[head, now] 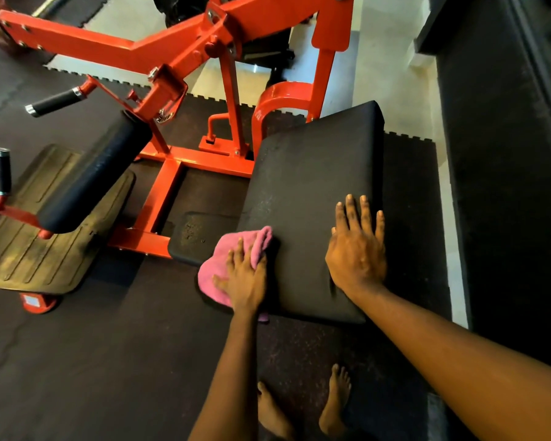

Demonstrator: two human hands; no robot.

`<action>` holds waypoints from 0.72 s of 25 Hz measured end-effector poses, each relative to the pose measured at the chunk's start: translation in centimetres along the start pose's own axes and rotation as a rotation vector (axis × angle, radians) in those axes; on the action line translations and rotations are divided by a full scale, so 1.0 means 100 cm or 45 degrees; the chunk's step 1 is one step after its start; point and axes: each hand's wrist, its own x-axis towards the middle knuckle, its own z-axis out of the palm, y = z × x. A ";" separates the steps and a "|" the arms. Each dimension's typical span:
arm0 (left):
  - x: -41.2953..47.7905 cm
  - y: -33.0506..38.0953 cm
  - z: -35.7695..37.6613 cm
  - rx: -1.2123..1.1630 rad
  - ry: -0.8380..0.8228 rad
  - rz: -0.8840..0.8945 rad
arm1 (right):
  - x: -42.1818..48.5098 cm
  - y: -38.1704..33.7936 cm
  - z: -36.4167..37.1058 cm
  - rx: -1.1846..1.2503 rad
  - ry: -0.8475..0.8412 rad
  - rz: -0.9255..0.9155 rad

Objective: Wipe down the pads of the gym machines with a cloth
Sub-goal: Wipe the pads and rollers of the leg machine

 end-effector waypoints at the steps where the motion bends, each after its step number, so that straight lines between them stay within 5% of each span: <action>1: 0.003 0.012 0.002 0.003 -0.055 -0.005 | -0.001 -0.001 -0.001 0.002 -0.010 0.011; 5: -0.012 0.043 0.002 0.022 -0.127 0.162 | 0.011 0.003 -0.010 -0.056 -0.083 -0.053; 12: 0.067 -0.001 -0.012 0.076 -0.151 -0.021 | 0.034 0.006 0.000 -0.077 -0.076 -0.126; 16: 0.097 -0.014 -0.026 -0.363 -0.206 -0.424 | 0.034 0.008 0.003 -0.075 -0.020 -0.126; 18: 0.087 -0.010 -0.027 -0.271 -0.104 -0.341 | 0.034 0.008 0.004 -0.066 -0.008 -0.123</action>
